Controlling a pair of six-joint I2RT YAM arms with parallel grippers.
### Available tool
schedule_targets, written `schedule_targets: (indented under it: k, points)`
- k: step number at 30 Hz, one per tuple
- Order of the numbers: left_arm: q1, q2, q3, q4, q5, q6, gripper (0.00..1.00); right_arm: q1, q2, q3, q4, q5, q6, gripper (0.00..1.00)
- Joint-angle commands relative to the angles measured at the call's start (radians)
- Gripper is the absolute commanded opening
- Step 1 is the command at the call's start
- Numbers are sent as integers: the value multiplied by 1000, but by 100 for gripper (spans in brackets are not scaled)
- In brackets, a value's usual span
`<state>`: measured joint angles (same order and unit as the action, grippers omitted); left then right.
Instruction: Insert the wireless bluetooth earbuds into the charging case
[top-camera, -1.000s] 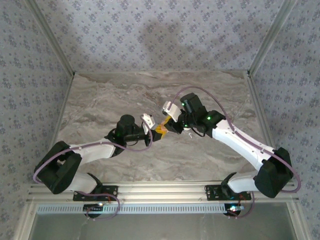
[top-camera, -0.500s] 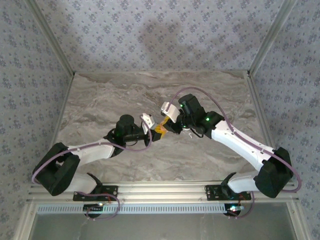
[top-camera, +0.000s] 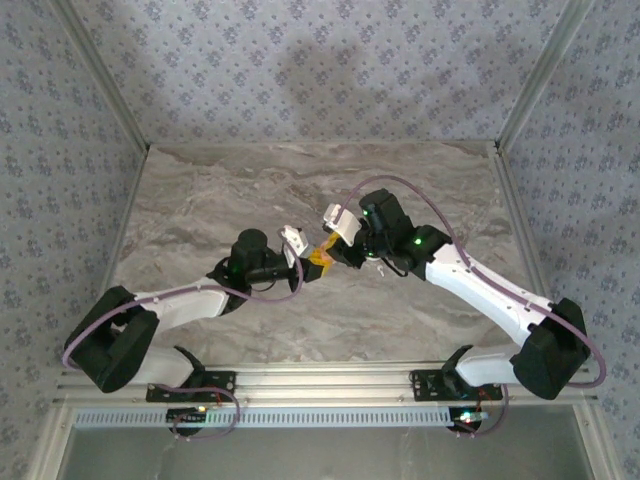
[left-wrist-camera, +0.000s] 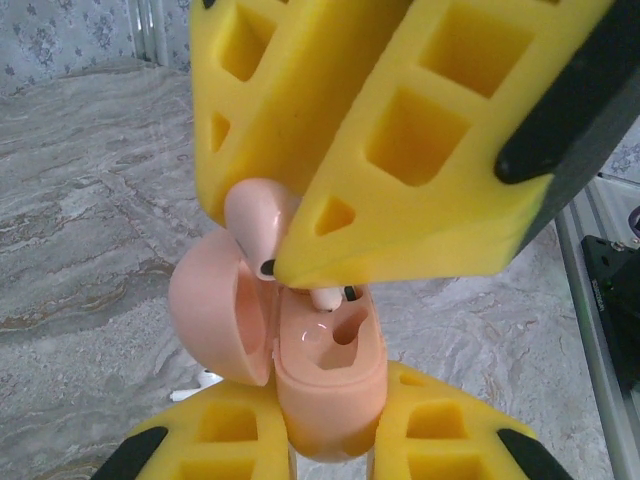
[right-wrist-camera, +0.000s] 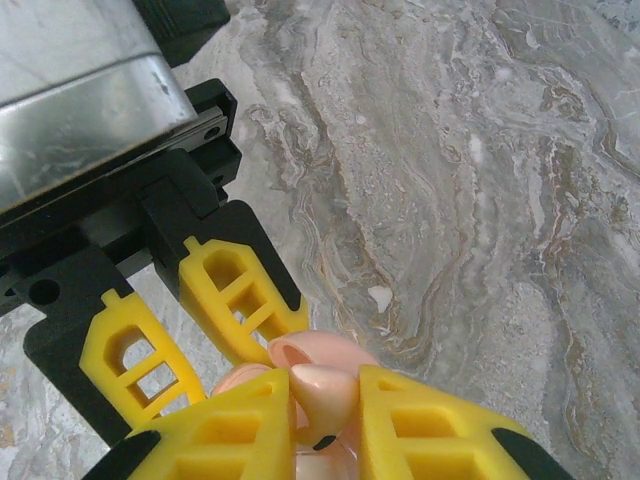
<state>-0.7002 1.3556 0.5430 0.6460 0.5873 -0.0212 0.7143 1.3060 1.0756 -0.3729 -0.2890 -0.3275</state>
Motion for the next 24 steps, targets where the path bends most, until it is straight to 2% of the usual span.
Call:
schedule_targets:
  k: [1, 24]
  points:
    - [-4, -58, 6, 112, 25, -2, 9, 12, -10, -26, -51, -46, -26, 20]
    - [-9, -7, 28, 55, 8, 12, 9, 17, -102, -2, 53, -41, 8, 21]
